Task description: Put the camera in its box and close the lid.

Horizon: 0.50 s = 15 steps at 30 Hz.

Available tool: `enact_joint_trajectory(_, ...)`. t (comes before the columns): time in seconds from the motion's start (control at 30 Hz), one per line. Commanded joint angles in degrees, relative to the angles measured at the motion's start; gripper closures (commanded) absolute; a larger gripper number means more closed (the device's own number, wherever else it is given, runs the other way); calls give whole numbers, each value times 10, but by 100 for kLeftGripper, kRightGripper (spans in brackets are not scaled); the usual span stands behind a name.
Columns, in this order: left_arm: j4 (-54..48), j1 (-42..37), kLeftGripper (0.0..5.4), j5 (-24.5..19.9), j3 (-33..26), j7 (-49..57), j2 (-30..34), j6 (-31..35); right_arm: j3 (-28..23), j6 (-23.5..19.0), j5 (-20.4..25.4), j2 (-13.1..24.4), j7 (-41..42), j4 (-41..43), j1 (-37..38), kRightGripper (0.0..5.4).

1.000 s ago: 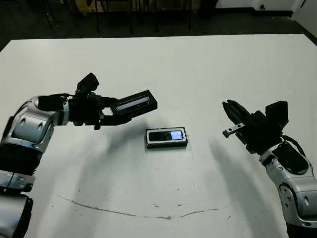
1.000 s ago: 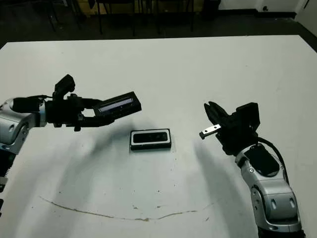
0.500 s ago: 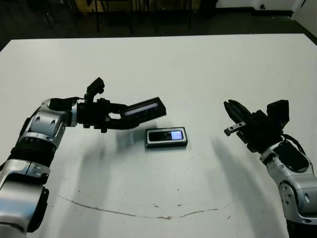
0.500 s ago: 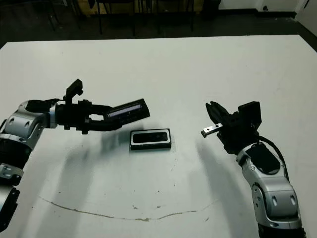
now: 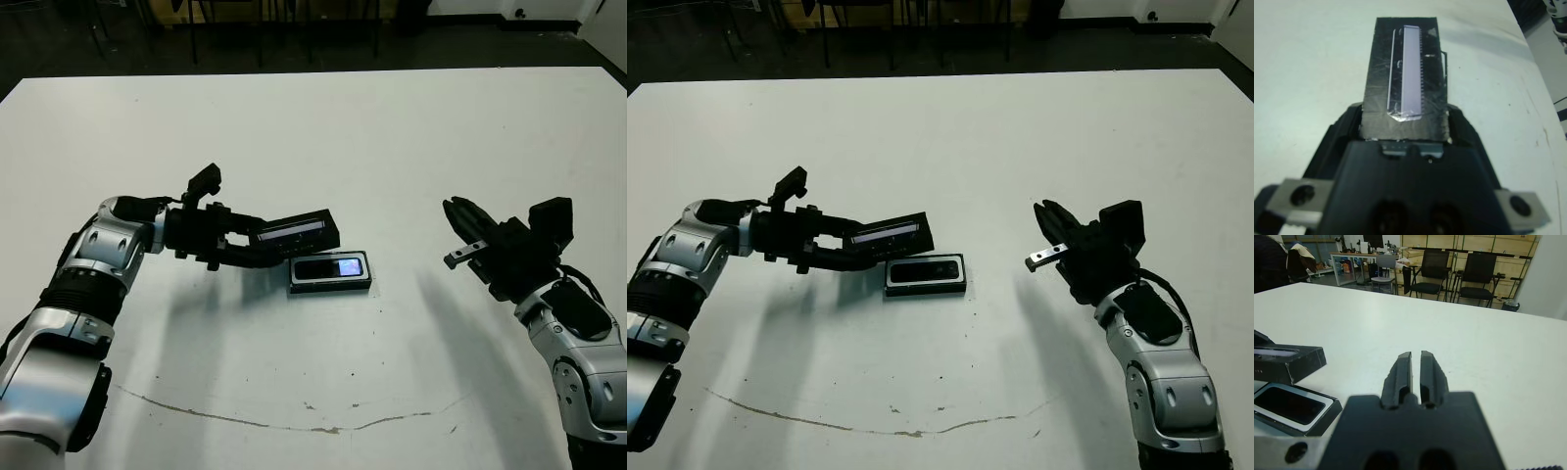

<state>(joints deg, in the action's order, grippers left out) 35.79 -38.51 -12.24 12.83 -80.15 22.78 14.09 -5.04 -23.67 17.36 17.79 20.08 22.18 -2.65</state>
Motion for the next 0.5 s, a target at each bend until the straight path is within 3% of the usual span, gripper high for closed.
enact_joint_trajectory(0.03,9,6,268,12,9,4,-4,16,0,1,0,3,3,-3,9,540)
enact_joint_trajectory(0.5,-13,13,268,28,38,-5,-15,38,1,9,2,1,4,-6,12,540)
